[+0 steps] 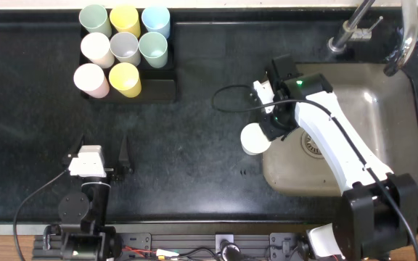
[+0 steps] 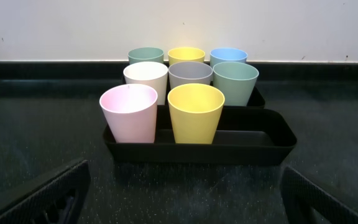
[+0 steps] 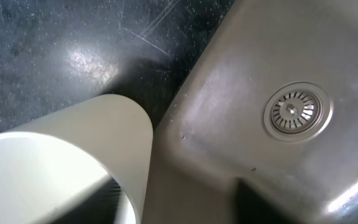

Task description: Store Cups

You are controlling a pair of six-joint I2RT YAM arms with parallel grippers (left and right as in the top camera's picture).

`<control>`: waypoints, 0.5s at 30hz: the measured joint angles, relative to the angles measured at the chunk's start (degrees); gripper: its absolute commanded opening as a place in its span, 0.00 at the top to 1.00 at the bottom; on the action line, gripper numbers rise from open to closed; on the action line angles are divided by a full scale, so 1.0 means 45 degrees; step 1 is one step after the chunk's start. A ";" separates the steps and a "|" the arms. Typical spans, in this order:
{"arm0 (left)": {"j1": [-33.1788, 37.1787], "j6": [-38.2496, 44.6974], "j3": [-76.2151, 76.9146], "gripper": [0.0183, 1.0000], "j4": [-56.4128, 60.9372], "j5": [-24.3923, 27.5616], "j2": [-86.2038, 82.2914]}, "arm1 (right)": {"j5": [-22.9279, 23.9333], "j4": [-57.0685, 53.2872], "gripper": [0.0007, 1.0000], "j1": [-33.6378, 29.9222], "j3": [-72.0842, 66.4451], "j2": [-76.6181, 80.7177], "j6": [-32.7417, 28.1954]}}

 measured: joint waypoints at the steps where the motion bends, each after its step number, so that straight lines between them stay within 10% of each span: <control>1: 0.0000 0.0000 0.0000 0.00 0.0000 0.0005 0.0000 | -0.0005 0.0024 0.95 0.0000 0.0000 0.0000 -0.0005; 15: 0.0000 0.0005 0.0000 0.00 -0.0005 0.0000 0.0005 | -0.0593 -0.0772 0.96 0.0369 0.1243 0.0165 0.0539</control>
